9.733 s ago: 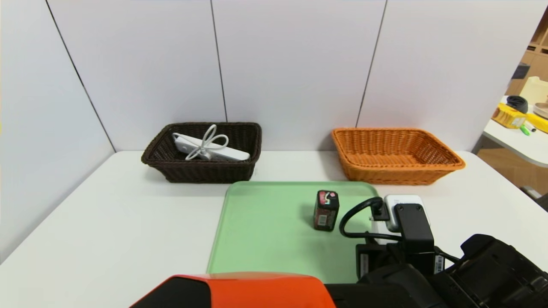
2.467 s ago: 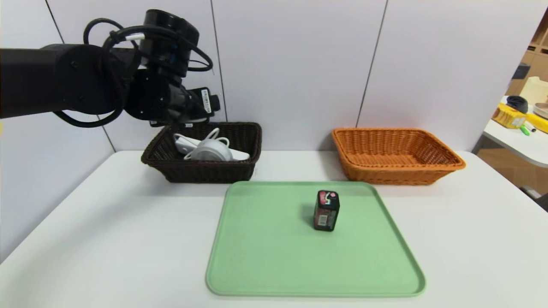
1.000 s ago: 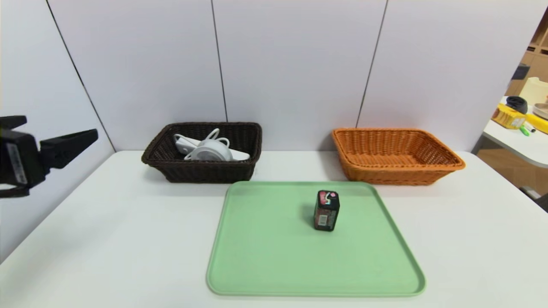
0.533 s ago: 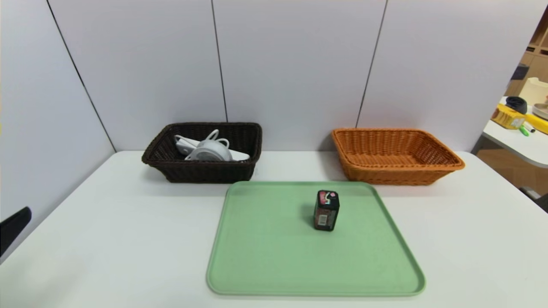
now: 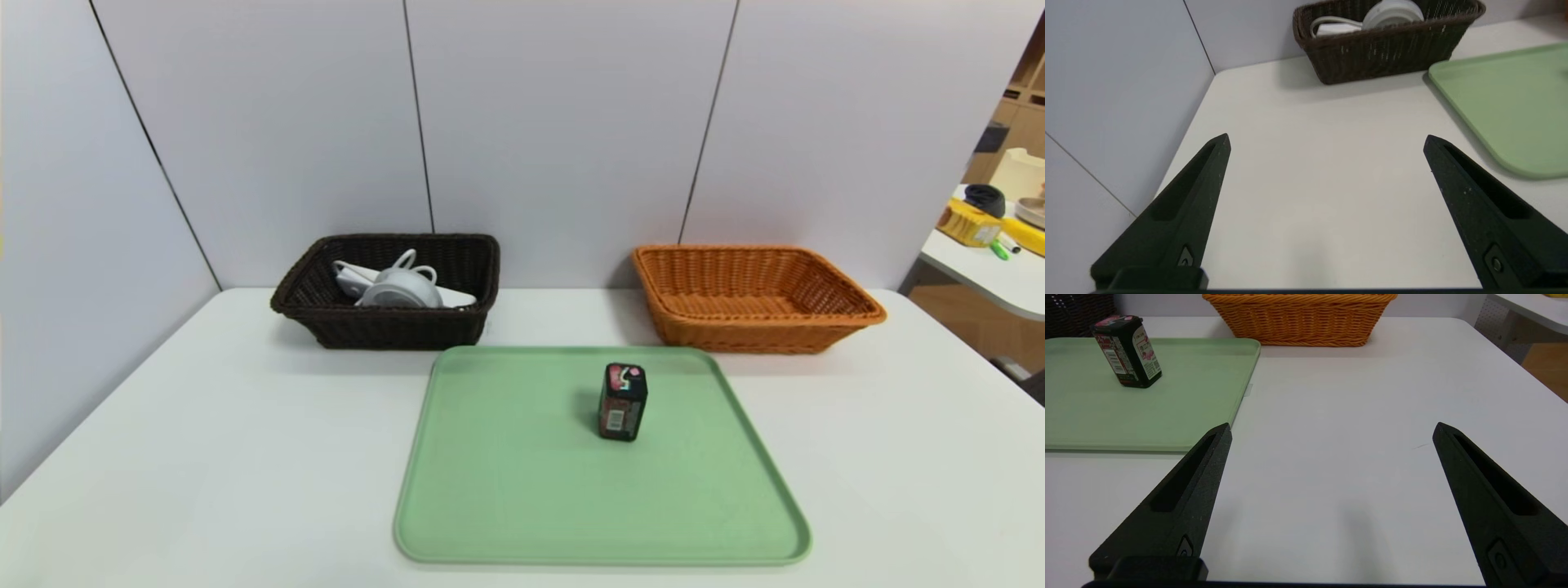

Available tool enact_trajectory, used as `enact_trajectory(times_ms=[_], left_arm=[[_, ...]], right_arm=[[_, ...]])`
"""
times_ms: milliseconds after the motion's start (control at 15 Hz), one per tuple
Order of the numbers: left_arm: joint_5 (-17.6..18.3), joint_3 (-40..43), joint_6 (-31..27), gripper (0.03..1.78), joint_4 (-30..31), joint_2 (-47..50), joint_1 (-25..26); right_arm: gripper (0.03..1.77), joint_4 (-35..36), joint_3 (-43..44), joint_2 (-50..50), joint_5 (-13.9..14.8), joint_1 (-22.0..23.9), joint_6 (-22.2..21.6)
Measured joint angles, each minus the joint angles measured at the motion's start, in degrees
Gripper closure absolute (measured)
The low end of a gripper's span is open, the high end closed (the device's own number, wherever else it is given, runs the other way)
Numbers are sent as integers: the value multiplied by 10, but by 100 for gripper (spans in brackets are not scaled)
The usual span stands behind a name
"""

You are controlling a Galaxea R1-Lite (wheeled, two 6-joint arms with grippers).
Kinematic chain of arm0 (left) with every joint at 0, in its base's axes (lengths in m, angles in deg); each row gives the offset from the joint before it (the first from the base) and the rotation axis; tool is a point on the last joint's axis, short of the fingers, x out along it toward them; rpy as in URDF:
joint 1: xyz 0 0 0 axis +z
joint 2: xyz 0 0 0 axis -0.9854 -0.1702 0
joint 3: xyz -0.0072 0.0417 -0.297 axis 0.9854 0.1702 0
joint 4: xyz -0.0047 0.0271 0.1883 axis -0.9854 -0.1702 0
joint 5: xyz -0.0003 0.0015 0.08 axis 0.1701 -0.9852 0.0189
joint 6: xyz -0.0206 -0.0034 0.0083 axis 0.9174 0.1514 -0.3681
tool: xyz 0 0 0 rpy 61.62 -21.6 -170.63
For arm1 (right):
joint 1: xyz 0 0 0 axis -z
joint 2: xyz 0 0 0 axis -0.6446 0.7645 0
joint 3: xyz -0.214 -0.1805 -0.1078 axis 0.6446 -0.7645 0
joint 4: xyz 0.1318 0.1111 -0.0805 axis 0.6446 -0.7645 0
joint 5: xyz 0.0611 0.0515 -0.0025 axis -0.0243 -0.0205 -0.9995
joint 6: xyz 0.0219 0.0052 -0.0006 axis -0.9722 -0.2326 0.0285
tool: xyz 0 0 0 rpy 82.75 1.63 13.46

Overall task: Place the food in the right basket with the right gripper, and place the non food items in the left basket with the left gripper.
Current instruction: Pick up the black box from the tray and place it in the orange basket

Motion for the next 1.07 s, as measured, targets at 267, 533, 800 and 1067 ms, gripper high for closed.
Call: enact_trajectory(times_ms=[267,533,800,1067], left_arm=[[-1,67,1,12,-42,76,0],[-9,96,43,12,-17,94,0],[-13,100,46,12,-16,97,0],[-13,100,50,12,-16,97,0]], right_arm=[[10,0,0,0,0,0,-1],[10,0,0,0,0,0,-1],[10,0,0,0,0,0,-1],[10,0,0,0,0,0,-1]])
